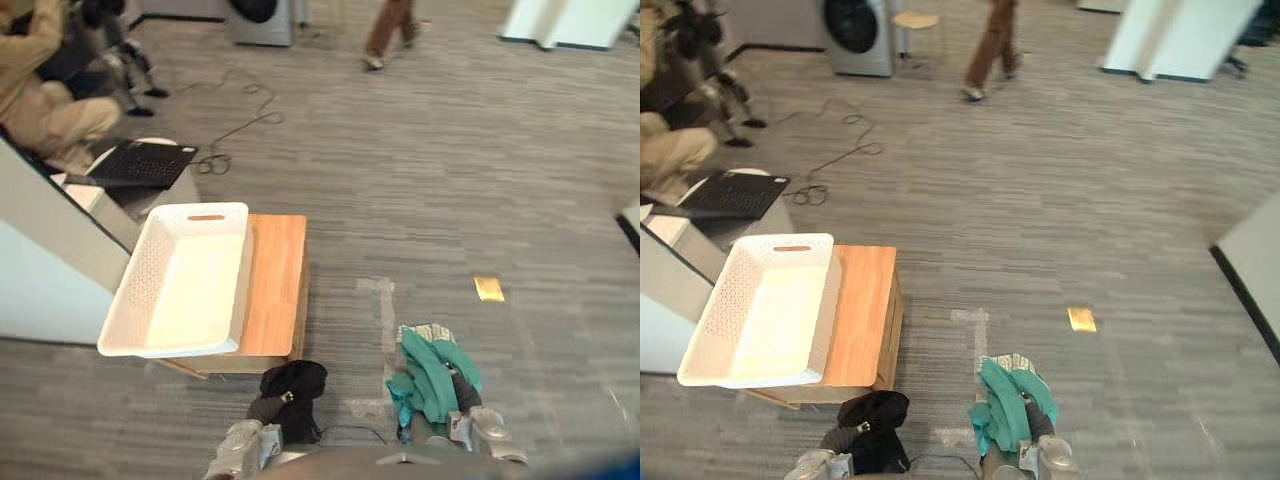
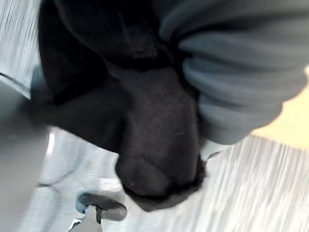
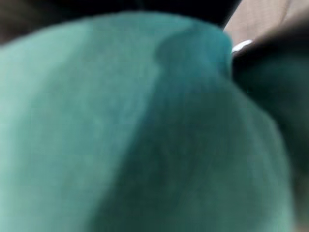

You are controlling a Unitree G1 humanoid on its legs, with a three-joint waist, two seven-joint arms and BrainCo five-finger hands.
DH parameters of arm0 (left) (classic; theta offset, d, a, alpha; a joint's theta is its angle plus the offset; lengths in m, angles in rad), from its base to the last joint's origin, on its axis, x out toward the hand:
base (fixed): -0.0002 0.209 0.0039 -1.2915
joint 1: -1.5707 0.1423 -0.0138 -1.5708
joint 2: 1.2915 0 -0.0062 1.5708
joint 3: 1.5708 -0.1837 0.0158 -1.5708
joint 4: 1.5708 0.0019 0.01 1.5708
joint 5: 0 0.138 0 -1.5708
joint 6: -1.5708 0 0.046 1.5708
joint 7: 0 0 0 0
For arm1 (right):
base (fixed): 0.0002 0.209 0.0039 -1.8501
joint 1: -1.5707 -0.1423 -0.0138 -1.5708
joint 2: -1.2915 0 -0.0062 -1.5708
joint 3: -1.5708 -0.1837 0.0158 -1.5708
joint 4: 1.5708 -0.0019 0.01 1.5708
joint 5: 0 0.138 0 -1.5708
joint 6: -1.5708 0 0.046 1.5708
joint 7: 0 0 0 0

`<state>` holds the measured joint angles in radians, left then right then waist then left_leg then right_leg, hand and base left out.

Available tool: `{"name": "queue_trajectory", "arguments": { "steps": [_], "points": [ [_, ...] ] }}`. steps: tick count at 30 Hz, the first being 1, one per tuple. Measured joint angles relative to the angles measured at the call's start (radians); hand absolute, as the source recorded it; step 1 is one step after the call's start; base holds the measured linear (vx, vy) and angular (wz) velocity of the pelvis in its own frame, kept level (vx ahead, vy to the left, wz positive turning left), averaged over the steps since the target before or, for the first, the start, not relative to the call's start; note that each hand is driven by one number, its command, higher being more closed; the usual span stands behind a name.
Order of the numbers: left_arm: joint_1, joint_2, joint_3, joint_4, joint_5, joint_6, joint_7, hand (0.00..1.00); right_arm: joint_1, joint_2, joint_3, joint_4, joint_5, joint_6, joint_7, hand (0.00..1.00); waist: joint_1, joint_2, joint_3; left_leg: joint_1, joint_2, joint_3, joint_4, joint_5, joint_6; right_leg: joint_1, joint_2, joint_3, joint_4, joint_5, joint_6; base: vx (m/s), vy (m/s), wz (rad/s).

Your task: Tidy the bed and pick cloth on bed and put in laundry

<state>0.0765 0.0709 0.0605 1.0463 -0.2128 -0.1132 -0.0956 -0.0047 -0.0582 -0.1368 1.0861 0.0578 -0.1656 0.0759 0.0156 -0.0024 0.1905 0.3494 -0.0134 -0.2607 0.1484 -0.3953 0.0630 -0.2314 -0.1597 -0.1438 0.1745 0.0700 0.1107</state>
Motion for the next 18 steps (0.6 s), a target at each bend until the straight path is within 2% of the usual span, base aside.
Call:
{"name": "queue_trajectory", "arguments": {
  "steps": [1, 2, 3, 4, 5, 6, 7, 8, 9, 11, 13, 14, 16, 17, 18],
  "points": [
    [0.002, -0.002, 0.008, 0.002, 0.014, -0.001, 0.006, 1.0, 0.0, -0.001, -0.001, 0.001, 0.002, -0.001, 0.001, 1.0, 0.0, 0.006, -0.006, 0.001, 0.022, -0.008, 0.022, -0.008, -0.01, -0.003, 0.016, 0.002, 0.039, 0.01, -0.009, 0.45, -0.332, 1.02],
    [0.002, -0.025, 0.03, 0.011, 0.033, -0.004, 0.013, 1.0, 0.0, -0.01, -0.01, 0.001, 0.012, -0.001, 0.0, 1.0, 0.001, 0.037, -0.012, -0.022, 0.057, -0.006, 0.09, -0.003, -0.016, -0.001, 0.045, -0.023, 0.092, -0.03, -0.054, 0.69, -0.518, 0.67],
    [0.003, -0.04, 0.05, 0.009, 0.037, -0.011, 0.015, 1.0, -0.001, -0.022, -0.006, 0.008, 0.019, 0.002, -0.001, 1.0, 0.008, 0.055, -0.019, -0.064, 0.089, 0.006, 0.191, 0.018, -0.042, 0.008, 0.067, -0.057, 0.117, -0.071, -0.089, 0.57, -0.434, 0.53],
    [0.005, -0.046, 0.069, 0.007, 0.037, -0.013, 0.015, 1.0, -0.001, -0.025, -0.005, 0.009, 0.019, 0.007, -0.002, 1.0, 0.009, 0.061, -0.019, -0.091, 0.098, 0.007, 0.256, 0.035, -0.066, 0.018, 0.076, -0.072, 0.126, -0.092, -0.096, 0.66, -0.505, 0.44],
    [0.008, -0.055, 0.13, 0.003, 0.035, -0.014, 0.016, 1.0, 0.0, -0.031, 0.004, 0.011, 0.019, 0.023, -0.003, 1.0, 0.009, 0.066, -0.015, -0.17, 0.103, 0.013, 0.468, 0.13, -0.102, 0.069, 0.097, -0.104, 0.133, -0.144, -0.114, 0.49, -0.384, 0.41],
    [0.015, -0.057, 0.154, -0.003, 0.025, -0.015, 0.017, 1.0, 0.004, -0.035, 0.017, 0.011, 0.019, 0.029, -0.003, 1.0, 0.009, 0.07, -0.011, -0.221, 0.117, 0.033, 0.592, 0.218, -0.128, 0.112, 0.114, -0.114, 0.117, -0.164, -0.123, 0.48, -0.36, 0.43],
    [0.025, -0.057, 0.156, -0.006, 0.012, -0.027, 0.016, 1.0, -0.001, -0.041, 0.028, 0.01, 0.015, 0.031, -0.003, 1.0, 0.01, 0.072, 0.001, -0.271, 0.149, 0.059, 0.718, 0.251, -0.139, 0.163, 0.136, -0.122, 0.084, -0.176, -0.132, 0.47, -0.324, 0.25],
    [0.028, -0.054, 0.155, -0.014, -0.006, -0.037, 0.015, 1.0, 0.001, -0.049, 0.039, 0.013, -0.01, 0.039, -0.003, 1.0, 0.021, 0.085, 0.01, -0.353, 0.202, 0.127, 0.884, 0.239, -0.129, 0.248, 0.175, -0.133, 0.032, -0.186, -0.146, 0.46, -0.292, 0.19],
    [0.028, -0.047, 0.153, -0.033, -0.01, -0.04, 0.015, 1.0, 0.001, -0.05, 0.048, 0.031, -0.027, 0.045, -0.001, 1.0, 0.036, 0.077, 0.014, -0.418, 0.219, 0.181, 0.952, 0.218, -0.12, 0.313, 0.183, -0.149, -0.009, -0.198, -0.148, 0.42, -0.285, 0.11],
    [0.03, -0.04, 0.147, -0.051, -0.014, -0.051, 0.014, 1.0, -0.002, -0.05, 0.048, 0.04, -0.073, 0.051, 0.001, 1.0, 0.052, 0.067, 0.02, -0.504, 0.219, 0.267, 0.898, 0.173, -0.1, 0.396, 0.183, -0.164, -0.08, -0.204, -0.144, 0.36, -0.236, 0.14],
    [0.031, -0.039, 0.143, -0.07, -0.045, -0.051, 0.011, 1.0, -0.004, -0.052, 0.049, 0.04, -0.106, 0.051, 0.001, 1.0, 0.061, 0.064, 0.022, -0.549, 0.184, 0.363, 0.689, 0.147, -0.106, 0.444, 0.175, -0.19, -0.13, -0.212, -0.145, 0.39, -0.122, 0.28],
    [0.032, -0.037, 0.141, -0.073, -0.068, -0.05, 0.012, 1.0, -0.004, -0.052, 0.049, 0.04, -0.137, 0.053, 0.002, 1.0, 0.062, 0.058, 0.026, -0.546, 0.158, 0.463, 0.508, 0.155, -0.099, 0.473, 0.163, -0.223, -0.149, -0.223, -0.148, 0.37, -0.034, 0.55],
    [0.029, -0.031, 0.132, -0.072, -0.082, -0.046, 0.012, 1.0, -0.004, -0.055, 0.05, 0.036, -0.179, 0.052, 0.0, 1.0, 0.052, 0.044, 0.02, -0.534, 0.134, 0.739, 0.298, 0.193, -0.083, 0.512, 0.156, -0.309, -0.189, -0.25, -0.132, 0.36, -0.025, 1.1],
    [0.02, -0.032, 0.12, -0.07, -0.082, -0.036, 0.012, 1.0, -0.003, -0.056, 0.051, 0.037, -0.197, 0.052, -0.002, 1.0, 0.05, 0.032, 0.014, -0.517, 0.115, 0.901, 0.213, 0.208, -0.061, 0.535, 0.157, -0.366, -0.212, -0.262, -0.114, 0.42, -0.02, 1.85],
    [0.013, -0.034, 0.102, -0.074, -0.086, -0.021, 0.013, 1.0, 0.003, -0.063, 0.047, 0.036, -0.213, 0.052, -0.007, 1.0, 0.05, 0.02, 0.006, -0.503, 0.058, 1.033, 0.111, 0.233, -0.019, 0.561, 0.165, -0.435, -0.214, -0.278, -0.088, 0.52, -0.02, 2.16]
  ]
}}
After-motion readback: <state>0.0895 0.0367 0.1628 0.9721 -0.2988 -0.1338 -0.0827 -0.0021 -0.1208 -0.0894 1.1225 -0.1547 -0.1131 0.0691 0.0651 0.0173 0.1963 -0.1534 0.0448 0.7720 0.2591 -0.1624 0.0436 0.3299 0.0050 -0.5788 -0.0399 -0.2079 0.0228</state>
